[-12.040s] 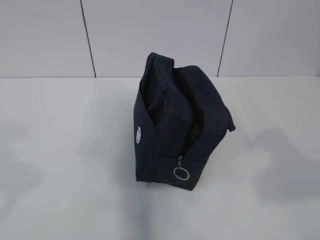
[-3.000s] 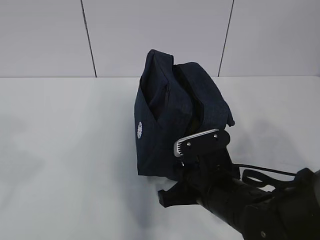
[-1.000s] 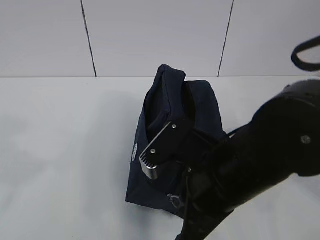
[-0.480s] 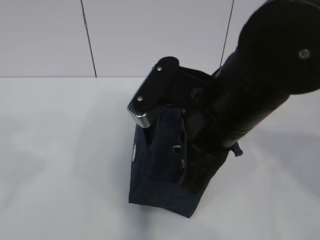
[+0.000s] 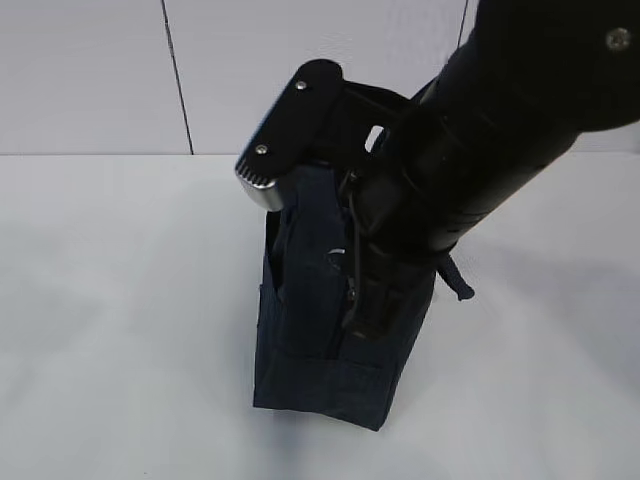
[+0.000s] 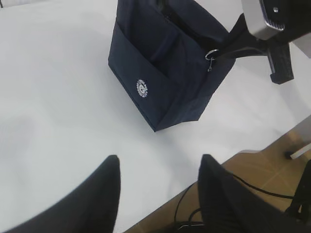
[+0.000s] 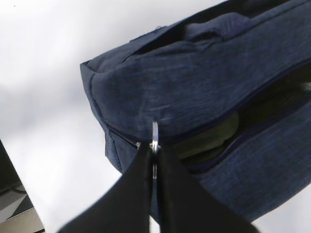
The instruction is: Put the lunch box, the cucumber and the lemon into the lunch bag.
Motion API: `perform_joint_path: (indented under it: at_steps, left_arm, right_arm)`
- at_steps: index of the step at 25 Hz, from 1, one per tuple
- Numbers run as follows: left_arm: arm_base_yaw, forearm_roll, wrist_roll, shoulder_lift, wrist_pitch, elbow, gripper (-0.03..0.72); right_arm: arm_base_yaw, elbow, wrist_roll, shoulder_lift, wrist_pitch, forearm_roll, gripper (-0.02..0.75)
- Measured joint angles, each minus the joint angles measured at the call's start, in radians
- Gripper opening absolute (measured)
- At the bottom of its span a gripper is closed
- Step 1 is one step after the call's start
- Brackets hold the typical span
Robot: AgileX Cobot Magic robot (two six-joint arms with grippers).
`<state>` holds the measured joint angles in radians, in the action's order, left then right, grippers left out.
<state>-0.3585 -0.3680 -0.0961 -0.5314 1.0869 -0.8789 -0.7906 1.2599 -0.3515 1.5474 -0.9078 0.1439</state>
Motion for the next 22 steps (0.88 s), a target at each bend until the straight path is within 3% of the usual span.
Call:
perform_joint_path:
  at_steps: [9, 17, 22]
  left_arm:
    - [0.0, -0.02, -0.037, -0.026, -0.074, 0.015, 0.379]
    - [0.0, -0.229, -0.333, -0.053, -0.287, 0.186, 0.379]
    - [0.0, -0.348, -0.391, -0.094, -0.375, 0.248, 0.379]
  right_arm:
    - [0.0, 0.031, -0.089, 0.015, 0.047, -0.06, 0.008]
    - [0.0, 0.074, -0.1, 0.057, 0.056, -0.068, 0.008]
    - [0.0, 0.076, -0.101, 0.058, 0.056, -0.067, 0.008]
